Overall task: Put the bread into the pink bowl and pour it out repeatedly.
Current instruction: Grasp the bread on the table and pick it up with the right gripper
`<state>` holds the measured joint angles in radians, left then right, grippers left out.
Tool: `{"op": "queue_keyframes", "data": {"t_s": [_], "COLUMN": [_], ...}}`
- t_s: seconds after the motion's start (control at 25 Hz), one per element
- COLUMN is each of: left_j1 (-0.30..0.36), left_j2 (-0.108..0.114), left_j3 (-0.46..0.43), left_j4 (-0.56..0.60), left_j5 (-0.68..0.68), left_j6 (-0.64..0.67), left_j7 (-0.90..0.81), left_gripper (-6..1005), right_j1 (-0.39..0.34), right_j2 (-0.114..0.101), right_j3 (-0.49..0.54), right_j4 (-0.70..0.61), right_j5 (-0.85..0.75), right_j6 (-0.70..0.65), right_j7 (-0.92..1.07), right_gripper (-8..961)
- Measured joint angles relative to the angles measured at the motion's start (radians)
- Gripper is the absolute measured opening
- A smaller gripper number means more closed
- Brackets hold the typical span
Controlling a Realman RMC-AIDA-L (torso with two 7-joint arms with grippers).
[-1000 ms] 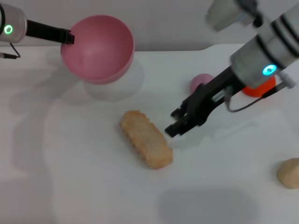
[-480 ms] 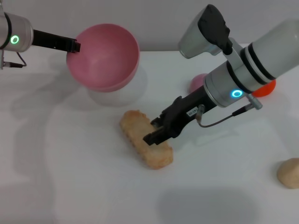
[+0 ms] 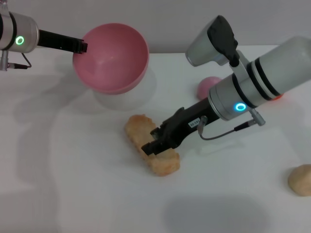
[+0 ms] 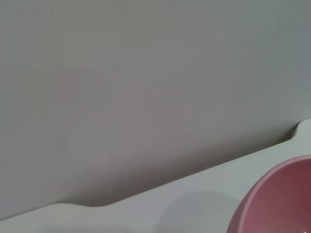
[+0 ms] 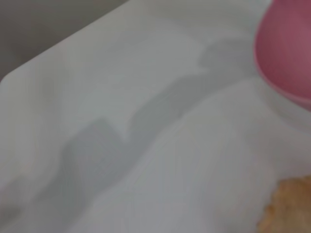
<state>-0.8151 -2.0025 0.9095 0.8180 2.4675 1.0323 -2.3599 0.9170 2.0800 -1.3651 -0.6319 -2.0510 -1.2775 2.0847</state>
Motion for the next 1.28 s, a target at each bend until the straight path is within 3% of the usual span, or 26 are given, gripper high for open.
{"op": "queue_keyframes", "data": {"t_s": [1.28], "left_j1": [0.007], "left_j2": [-0.028], "left_j3": [0.016], "left_j4": [0.026], "left_j5": [0.001], "left_j6": [0.002], "left_j7": [0.013], "left_gripper": [45], "right_j1": [-0.06], "right_j2": [0.004], "right_j3": [-0.024], "right_j4": [0.086], "right_j5": [0.0], "right_j6": [0.137], "right_j7": [0.01], "right_gripper": [553]}}
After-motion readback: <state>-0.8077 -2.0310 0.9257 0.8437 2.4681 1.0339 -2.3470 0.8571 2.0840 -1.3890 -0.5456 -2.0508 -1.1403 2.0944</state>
